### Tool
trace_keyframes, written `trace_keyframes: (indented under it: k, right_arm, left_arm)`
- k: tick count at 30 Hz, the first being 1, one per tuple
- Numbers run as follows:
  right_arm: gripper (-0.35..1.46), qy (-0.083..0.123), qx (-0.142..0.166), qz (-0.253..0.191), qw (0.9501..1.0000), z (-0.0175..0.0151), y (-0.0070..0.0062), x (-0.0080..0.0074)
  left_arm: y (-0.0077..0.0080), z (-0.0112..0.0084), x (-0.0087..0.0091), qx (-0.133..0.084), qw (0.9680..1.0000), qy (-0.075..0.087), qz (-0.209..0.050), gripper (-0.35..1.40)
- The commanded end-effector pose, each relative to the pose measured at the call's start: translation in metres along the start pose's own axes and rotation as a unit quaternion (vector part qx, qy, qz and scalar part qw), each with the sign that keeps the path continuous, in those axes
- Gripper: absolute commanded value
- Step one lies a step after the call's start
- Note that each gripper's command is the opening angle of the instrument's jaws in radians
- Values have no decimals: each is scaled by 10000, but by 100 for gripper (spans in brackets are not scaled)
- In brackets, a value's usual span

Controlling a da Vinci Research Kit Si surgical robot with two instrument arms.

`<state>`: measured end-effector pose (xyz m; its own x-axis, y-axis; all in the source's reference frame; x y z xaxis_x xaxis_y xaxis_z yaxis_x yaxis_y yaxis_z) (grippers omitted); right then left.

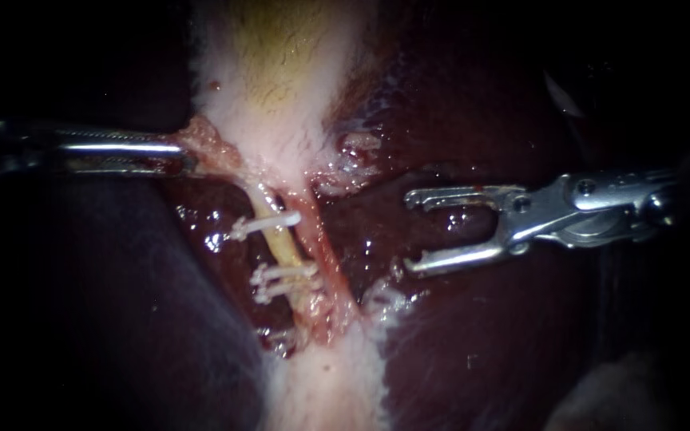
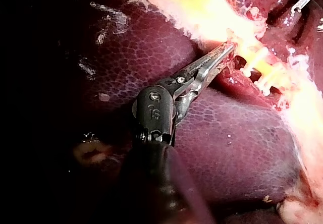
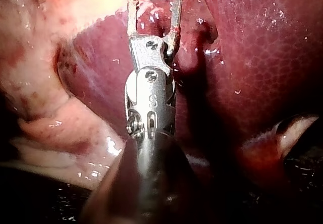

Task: Going back third clip left tube

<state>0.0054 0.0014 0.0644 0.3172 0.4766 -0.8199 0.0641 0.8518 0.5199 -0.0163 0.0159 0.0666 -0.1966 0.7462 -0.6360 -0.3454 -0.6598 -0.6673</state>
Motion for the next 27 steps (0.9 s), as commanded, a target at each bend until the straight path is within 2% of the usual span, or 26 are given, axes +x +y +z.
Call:
trace_keyframes:
  k: [1,9,20,27]
  right_arm:
    - [50,-2,5,-15,10000,-1,0,0]
    - [50,-2,16,-20,10000,-3,-6,0]
    - [50,-2,51,-23,10000,-4,-7,0]
    - [50,-2,54,-24,10000,-5,-8,0]
  left_arm:
    - [-1,1,-1,13,10000,1,-1,-35]
    - [-10,11,-5,30,10000,6,6,-35]
    - [-23,50,-16,120,9999,33,42,-35]
    - [-29,55,-18,122,9999,34,48,-35]
